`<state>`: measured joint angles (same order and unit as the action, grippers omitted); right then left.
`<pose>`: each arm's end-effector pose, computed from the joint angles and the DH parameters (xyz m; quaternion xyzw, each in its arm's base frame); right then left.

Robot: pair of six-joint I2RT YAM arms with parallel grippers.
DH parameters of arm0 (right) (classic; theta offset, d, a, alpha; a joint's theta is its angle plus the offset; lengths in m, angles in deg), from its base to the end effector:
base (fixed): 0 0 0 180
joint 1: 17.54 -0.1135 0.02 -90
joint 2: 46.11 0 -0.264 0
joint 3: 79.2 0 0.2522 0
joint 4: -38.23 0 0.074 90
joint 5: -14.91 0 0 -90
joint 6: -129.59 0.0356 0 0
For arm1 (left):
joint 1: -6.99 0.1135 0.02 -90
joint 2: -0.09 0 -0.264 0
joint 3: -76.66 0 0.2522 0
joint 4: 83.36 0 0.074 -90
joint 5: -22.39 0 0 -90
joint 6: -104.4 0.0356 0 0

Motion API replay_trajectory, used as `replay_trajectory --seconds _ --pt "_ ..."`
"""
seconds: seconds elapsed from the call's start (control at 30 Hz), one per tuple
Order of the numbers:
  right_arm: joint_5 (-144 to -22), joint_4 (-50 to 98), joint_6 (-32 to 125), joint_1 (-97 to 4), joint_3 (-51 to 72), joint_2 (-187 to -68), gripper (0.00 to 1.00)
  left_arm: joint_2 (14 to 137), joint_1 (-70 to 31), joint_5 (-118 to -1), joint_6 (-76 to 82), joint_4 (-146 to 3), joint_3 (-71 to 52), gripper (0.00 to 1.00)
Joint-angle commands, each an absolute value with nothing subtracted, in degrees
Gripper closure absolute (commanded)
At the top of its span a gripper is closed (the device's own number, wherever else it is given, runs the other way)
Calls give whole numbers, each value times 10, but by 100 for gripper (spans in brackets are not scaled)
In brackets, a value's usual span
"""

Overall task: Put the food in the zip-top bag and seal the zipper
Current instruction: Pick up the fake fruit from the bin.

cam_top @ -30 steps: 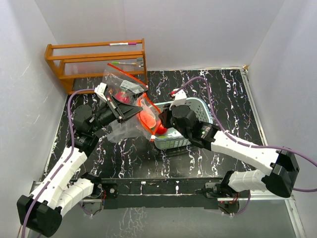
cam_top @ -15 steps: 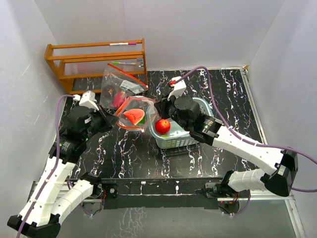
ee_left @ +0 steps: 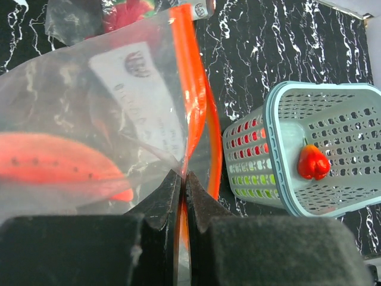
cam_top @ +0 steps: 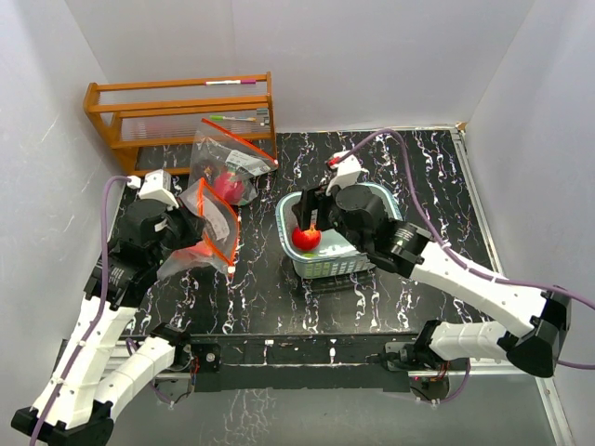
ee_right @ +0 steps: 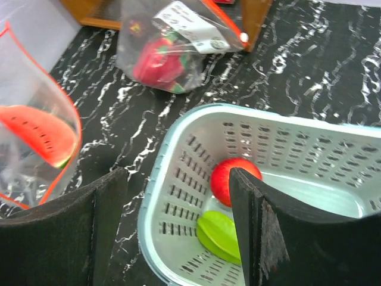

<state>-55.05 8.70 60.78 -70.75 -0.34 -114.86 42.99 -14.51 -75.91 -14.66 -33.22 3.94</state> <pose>0.1738 0.2121 0.3681 -0.1251 0.8003 0.2308 0.5390 0.1394 -0.0494 0.3807 -0.0952 0.8141 -0.1896 0.5406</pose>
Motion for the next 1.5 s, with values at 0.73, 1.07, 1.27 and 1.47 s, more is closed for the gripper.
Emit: replay_trajectory --seconds 0.73,1.07,1.27,1.47 --pt "-620 146 702 -593 -78 -1348 4 417 -148 -653 -177 -397 89 100" --pt "-600 218 715 -592 -94 -1422 5 415 -151 -644 -182 -410 112 100" --pt "-574 213 697 -592 -106 -1420 28 422 -152 -644 -183 -417 114 100" --pt "-553 198 683 -592 -112 -1366 64 428 -152 -637 -189 -427 116 100"
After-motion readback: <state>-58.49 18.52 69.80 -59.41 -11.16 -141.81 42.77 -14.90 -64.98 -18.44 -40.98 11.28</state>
